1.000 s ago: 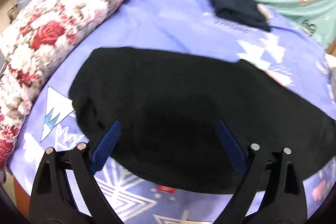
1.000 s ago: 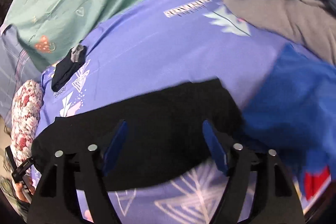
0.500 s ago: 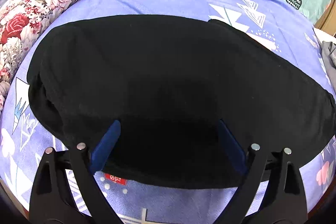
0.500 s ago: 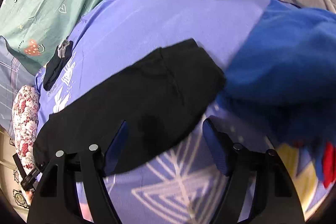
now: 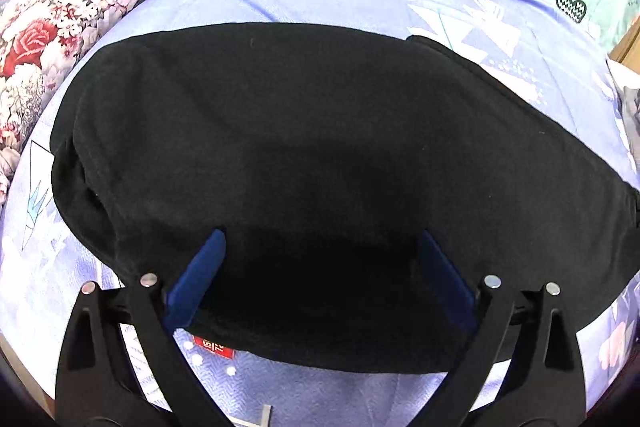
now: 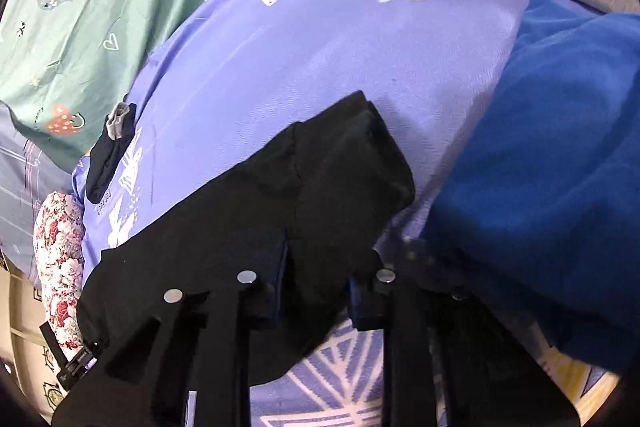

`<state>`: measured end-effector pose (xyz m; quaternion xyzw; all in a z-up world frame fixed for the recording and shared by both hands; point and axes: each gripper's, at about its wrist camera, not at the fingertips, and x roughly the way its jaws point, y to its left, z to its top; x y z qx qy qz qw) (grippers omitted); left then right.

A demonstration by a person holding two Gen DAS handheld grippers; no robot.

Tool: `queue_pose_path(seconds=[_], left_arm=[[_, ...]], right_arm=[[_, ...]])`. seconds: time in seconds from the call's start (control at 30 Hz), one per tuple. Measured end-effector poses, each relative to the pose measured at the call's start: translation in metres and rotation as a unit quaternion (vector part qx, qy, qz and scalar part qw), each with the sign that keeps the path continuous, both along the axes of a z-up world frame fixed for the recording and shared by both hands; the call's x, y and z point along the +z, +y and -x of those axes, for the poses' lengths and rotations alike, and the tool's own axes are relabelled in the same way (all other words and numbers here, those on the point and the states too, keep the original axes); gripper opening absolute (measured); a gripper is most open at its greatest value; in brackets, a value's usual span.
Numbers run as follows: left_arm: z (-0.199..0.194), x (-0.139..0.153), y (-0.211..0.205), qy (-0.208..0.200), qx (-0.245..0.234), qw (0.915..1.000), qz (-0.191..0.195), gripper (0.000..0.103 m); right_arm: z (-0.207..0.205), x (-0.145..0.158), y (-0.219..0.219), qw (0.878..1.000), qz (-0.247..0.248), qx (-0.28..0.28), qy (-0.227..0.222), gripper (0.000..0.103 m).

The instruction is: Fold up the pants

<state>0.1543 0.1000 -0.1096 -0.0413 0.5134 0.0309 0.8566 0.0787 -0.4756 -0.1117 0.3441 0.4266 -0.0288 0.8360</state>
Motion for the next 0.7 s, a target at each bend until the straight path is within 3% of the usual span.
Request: queue_pose_path(seconds=[0.17, 0.23, 0.3, 0.4, 0.43, 0.47, 0.53, 0.63, 0.7], left_arm=[[0.003, 0.002, 0.005, -0.006, -0.002, 0.9998, 0.019, 0.098], [0.004, 0.002, 0.005, -0.007, -0.005, 0.9998, 0.018, 0.098], [0.004, 0.003, 0.005, -0.007, -0.007, 0.9998, 0.018, 0.098], [0.005, 0.005, 0.007, -0.008, -0.007, 0.9996, 0.025, 0.098], [0.004, 0.006, 0.007, -0.008, -0.007, 0.9996, 0.027, 0.098], [0.004, 0.005, 0.009, -0.008, -0.007, 0.9995, 0.030, 0.098], [0.003, 0.003, 0.013, -0.007, -0.003, 0.9994, 0.033, 0.098], [0.005, 0.006, 0.019, -0.007, 0.005, 0.9984, 0.056, 0.098], [0.008, 0.012, 0.026, -0.008, 0.010, 0.9971, 0.076, 0.098]], right_arm=[[0.004, -0.006, -0.002, 0.999, -0.041, -0.012, 0.008, 0.034], [0.006, -0.006, -0.001, 0.999, -0.037, -0.012, 0.014, 0.038], [0.007, -0.003, 0.002, 0.999, -0.029, -0.010, 0.016, 0.048], [0.005, -0.001, 0.005, 1.000, -0.006, -0.009, 0.022, 0.050], [0.002, -0.002, 0.006, 1.000, 0.007, -0.009, 0.026, 0.047], [0.000, -0.003, 0.007, 0.999, 0.018, -0.009, 0.030, 0.035], [-0.004, -0.004, 0.006, 0.999, 0.032, -0.021, 0.037, 0.022], [-0.004, 0.001, 0.002, 0.998, 0.042, -0.047, 0.023, 0.018], [-0.006, 0.000, 0.008, 0.996, 0.069, -0.044, 0.036, 0.018]])
